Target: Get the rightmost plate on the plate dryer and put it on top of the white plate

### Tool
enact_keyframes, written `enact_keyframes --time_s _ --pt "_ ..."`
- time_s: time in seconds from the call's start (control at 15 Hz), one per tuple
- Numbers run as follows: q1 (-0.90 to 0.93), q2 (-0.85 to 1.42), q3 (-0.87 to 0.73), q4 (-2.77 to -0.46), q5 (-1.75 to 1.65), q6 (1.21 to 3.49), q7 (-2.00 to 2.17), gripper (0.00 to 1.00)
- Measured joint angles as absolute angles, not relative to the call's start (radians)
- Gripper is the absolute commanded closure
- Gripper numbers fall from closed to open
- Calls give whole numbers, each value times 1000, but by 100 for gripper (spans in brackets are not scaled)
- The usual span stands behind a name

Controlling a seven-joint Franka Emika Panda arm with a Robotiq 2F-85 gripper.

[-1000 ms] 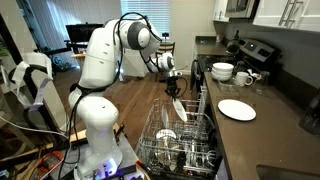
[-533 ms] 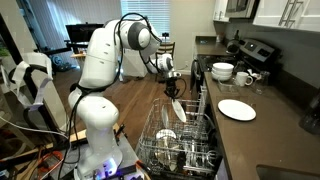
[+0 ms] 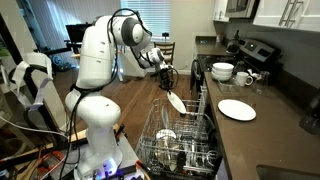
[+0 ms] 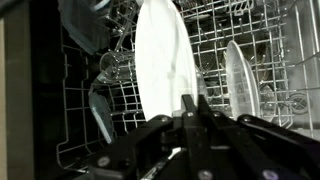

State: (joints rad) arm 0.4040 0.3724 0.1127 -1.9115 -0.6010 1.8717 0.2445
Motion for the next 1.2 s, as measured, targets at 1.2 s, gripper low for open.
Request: enact_keyframes --time_s 1.2 --pt "372 307 140 -1923 -971 1635 507 94"
